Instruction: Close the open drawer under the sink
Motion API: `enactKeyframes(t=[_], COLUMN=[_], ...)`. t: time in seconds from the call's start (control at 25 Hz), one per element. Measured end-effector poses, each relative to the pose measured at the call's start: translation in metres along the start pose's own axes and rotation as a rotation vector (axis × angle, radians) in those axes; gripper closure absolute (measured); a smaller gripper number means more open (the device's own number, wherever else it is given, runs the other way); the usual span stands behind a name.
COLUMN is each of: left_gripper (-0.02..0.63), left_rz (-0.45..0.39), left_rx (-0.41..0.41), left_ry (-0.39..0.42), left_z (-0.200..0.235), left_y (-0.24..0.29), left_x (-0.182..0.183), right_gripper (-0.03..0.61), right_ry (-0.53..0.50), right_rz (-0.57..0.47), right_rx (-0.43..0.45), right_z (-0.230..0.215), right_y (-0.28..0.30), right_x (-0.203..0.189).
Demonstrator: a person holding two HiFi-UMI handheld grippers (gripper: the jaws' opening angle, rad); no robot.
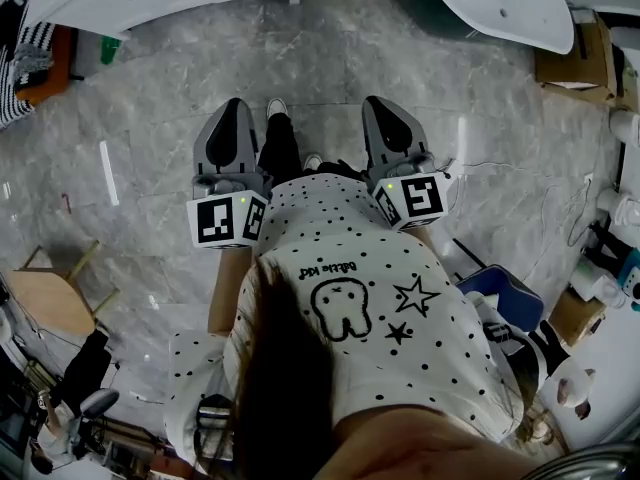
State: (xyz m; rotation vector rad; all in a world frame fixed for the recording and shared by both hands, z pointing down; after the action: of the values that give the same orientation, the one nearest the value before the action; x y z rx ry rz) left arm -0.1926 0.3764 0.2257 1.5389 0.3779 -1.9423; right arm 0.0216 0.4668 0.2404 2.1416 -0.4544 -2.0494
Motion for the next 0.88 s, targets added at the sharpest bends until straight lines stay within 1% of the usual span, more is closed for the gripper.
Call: enactKeyframes(t=[0.16,0.28,0.4,0.56,0.72,0.88], left_gripper=[0.603,0.603,0.603,0.603,0.603,0.603], left_rz=[-0.009,0.003,0.002,0.008,0.003,-0.035], left_rx=[-0.014,-0.020,-0.014,0.009,0.043,0.090], left_ry=[0.013,0.011,-0.002,-0.024,-0.055,-0.056], left_z=[0.039,0.064,0.077,0.091,0.103,0.108], left_y=[0.042,0.071,0.097,0.135,0.180,0.227], left_x=[0.023,0.033,0.042,0.046,0.051,0.065], right_gripper=[0.566,0.565,0.566,0.565,0.565,0.565], right_ry=[0.007,0.020,0.026,0.025,0.012,-0.013], right_rz=[-0.025,-0.036,-0.030,0.006,0.022,0.004], right_rx=[-0.017,-0.029,-0.031,-0.045,-0.017,0.032], right_z=[-0.001,-0.002,-0.013,-0.038,-0.065,-0.098], right_y=[0.060,0.095,0.117,0.153,0.203,0.249], right_x=[0.024,0.034,0.042,0.046,0.059,0.085])
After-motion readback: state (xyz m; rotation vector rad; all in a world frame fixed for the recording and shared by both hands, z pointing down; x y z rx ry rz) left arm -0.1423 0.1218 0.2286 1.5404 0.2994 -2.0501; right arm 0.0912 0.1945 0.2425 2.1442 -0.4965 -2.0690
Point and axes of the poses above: the fingertips, and each gripper's own axes: y forward along the fingers, z to its left, x out of its top, the point moved 5 cm from there along -y, backward along the fingers
